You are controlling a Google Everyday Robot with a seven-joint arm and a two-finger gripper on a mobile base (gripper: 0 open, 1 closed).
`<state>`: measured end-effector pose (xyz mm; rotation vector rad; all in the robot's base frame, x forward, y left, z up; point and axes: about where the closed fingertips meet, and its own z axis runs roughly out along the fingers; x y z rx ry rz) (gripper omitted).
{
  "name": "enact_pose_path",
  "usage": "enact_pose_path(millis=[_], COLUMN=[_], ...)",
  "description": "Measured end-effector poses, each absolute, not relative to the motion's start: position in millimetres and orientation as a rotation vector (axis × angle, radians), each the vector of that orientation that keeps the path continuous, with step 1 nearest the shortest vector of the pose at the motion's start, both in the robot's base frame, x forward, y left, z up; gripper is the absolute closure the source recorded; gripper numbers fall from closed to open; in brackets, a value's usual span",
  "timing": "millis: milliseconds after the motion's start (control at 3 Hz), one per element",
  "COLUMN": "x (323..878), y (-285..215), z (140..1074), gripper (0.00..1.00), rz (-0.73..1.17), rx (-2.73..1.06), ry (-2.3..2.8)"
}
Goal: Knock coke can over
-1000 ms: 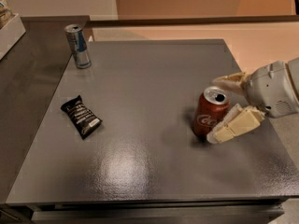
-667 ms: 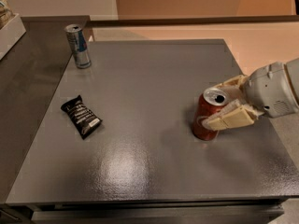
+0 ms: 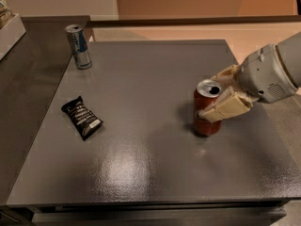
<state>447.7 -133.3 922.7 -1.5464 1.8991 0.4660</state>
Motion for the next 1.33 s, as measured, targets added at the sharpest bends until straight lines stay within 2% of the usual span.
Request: enact_pose_path(millis=[333,667,1000,1333], x=[449.1,449.3,454.6,462.4], y=[-115.2,-102.9,-103.4,-110.0], z=[938.2,944.0,937.6,927.6], gripper=[1.0,1.0,0.82,0.59], rz=[0.349,0.182,-0.019,-0.194], rx=[-1.669,-1.798,-1.906,-1.979], ry=[1.979,2.048,2.11,2.155])
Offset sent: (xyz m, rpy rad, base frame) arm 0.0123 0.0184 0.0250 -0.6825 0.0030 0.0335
